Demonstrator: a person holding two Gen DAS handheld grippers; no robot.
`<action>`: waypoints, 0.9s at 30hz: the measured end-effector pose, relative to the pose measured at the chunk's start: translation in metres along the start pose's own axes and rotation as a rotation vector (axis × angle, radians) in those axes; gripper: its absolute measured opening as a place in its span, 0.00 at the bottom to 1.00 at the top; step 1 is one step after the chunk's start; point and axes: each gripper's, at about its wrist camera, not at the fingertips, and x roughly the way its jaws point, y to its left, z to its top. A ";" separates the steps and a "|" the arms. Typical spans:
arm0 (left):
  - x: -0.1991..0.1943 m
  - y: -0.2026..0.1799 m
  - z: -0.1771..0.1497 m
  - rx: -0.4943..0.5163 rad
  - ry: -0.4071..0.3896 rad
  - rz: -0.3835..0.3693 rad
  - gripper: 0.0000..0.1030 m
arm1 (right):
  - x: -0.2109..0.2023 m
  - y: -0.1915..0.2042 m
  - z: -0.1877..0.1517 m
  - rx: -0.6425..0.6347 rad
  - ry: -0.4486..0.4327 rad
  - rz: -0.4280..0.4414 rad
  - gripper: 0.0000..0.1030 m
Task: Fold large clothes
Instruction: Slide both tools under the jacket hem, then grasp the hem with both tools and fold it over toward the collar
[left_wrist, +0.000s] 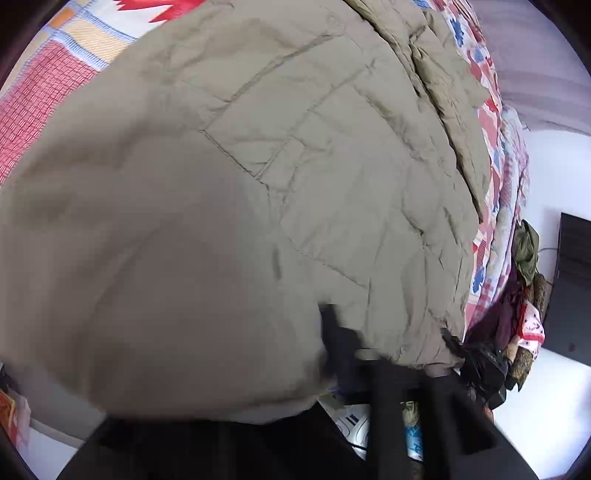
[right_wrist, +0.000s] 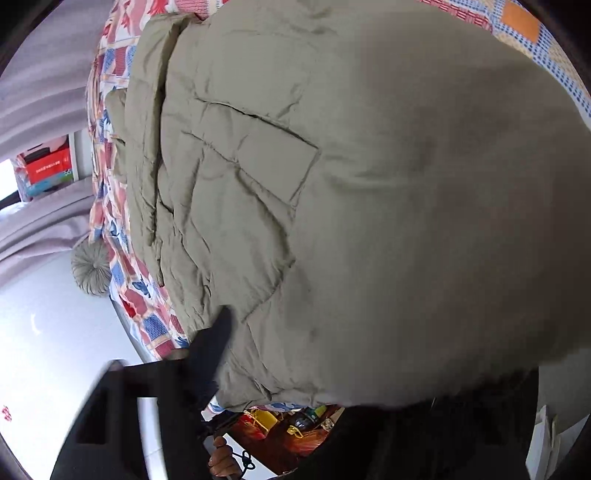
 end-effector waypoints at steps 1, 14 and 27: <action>-0.005 -0.001 0.001 0.016 -0.011 0.003 0.18 | -0.002 -0.002 0.002 0.002 -0.001 -0.010 0.18; -0.067 -0.063 0.019 0.252 -0.159 0.014 0.13 | -0.033 0.053 0.001 -0.194 -0.045 -0.013 0.08; -0.140 -0.143 0.097 0.418 -0.424 -0.068 0.13 | -0.079 0.183 0.031 -0.496 -0.195 0.062 0.08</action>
